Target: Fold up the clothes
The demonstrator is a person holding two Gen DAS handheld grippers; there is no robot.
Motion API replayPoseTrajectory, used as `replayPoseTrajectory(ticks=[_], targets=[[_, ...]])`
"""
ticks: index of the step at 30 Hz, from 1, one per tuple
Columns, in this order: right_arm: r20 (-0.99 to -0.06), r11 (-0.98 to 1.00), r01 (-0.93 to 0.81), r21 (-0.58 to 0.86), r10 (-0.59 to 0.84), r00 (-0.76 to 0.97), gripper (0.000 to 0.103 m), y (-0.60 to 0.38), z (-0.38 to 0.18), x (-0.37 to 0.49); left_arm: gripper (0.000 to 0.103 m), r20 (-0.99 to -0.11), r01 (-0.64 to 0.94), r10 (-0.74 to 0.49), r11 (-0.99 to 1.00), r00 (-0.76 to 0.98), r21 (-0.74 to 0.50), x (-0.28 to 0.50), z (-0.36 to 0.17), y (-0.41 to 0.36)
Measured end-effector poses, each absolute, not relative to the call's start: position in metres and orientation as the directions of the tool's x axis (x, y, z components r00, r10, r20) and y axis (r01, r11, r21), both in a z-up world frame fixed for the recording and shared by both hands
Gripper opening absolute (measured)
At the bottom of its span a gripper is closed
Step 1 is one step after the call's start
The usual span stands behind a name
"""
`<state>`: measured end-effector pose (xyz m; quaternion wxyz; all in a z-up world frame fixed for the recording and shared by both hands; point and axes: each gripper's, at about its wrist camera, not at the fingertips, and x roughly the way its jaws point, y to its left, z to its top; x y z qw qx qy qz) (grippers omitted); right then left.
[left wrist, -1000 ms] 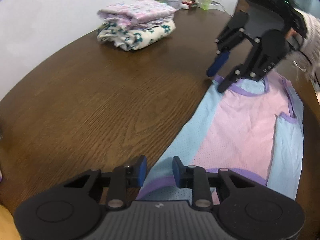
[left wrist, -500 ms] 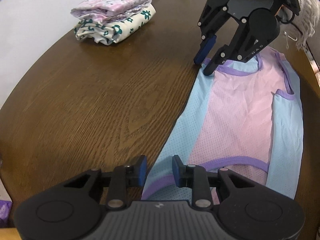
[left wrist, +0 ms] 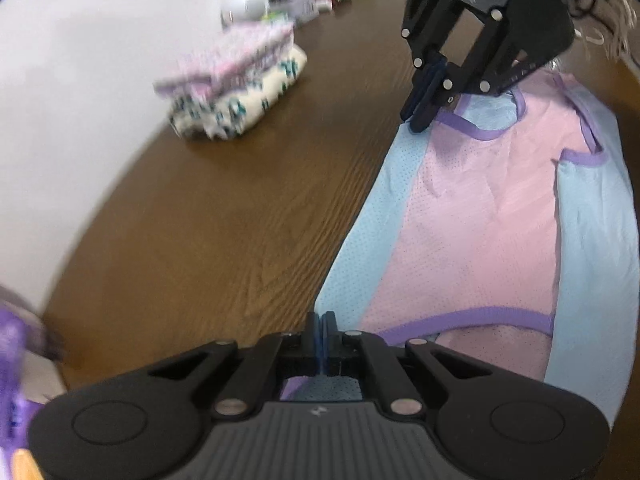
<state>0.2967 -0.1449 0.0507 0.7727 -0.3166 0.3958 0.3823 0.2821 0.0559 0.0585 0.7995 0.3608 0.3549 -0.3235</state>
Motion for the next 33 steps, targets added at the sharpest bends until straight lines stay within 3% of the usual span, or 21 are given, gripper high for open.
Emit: replayPoseTrajectory(ticks=[8,12,20,33], targets=[[-0.747,0.392,-0.801,-0.451,0.326,0.580,0.004,-0.141,0.053,0.210,0.000,-0.561,0.597,-0.219,0.407,0.798,0.691,0.184,0.054,0.043],[-0.666,0.337,-0.740,-0.583,0.324,0.672,0.004,-0.136,0.047,0.170,0.000,-0.489,0.545,-0.240,0.349,0.838,0.762,0.139,0.041,0.037],[-0.584,0.177,-0.653,-0.736,0.320,0.746,0.004,-0.125,0.022,0.112,0.000,-0.526,0.582,-0.249,0.328,0.813,0.744,0.107,0.025,0.033],[-0.615,0.134,-0.671,-0.729,0.301,0.729,0.004,-0.121,0.008,0.084,0.004,-0.623,0.666,-0.251,0.393,0.741,0.634,0.100,0.021,0.036]])
